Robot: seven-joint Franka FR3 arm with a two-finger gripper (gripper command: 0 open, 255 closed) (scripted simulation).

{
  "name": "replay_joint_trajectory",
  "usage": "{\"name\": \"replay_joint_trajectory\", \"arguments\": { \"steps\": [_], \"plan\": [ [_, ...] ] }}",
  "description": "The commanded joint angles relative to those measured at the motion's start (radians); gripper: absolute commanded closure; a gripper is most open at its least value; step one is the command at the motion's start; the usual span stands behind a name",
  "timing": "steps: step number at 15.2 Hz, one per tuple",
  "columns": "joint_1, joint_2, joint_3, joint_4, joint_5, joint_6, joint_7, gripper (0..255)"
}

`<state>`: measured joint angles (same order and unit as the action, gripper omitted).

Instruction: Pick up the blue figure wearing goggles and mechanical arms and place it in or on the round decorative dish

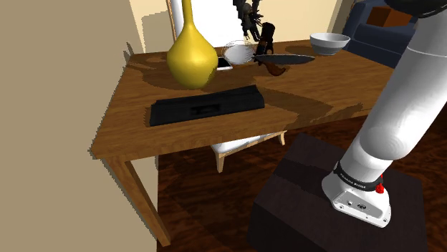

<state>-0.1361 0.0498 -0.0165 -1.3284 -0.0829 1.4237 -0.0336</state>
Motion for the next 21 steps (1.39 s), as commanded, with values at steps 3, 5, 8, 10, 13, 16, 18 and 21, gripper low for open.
{"name": "replay_joint_trajectory", "arguments": {
  "steps": [3, 5, 8, 10, 13, 16, 18, 21],
  "plan": [
    [-0.045, 0.148, -0.035, 0.207, 0.011, -0.056, -0.081, 255],
    [-0.072, 0.237, -0.049, 0.340, 0.021, -0.096, -0.120, 255],
    [-0.121, 0.431, -0.063, 0.651, 0.041, -0.211, -0.175, 255],
    [-0.116, 0.366, -0.062, 0.512, 0.037, -0.137, -0.170, 255],
    [-0.111, 0.307, -0.061, 0.374, 0.033, -0.058, -0.164, 255],
    [-0.108, 0.267, -0.061, 0.269, 0.030, 0.007, -0.158, 255],
    [-0.107, 0.246, -0.060, 0.209, 0.029, 0.046, -0.155, 255],
    [-0.105, 0.221, -0.060, 0.129, 0.027, 0.100, -0.151, 255]
  ]
}}
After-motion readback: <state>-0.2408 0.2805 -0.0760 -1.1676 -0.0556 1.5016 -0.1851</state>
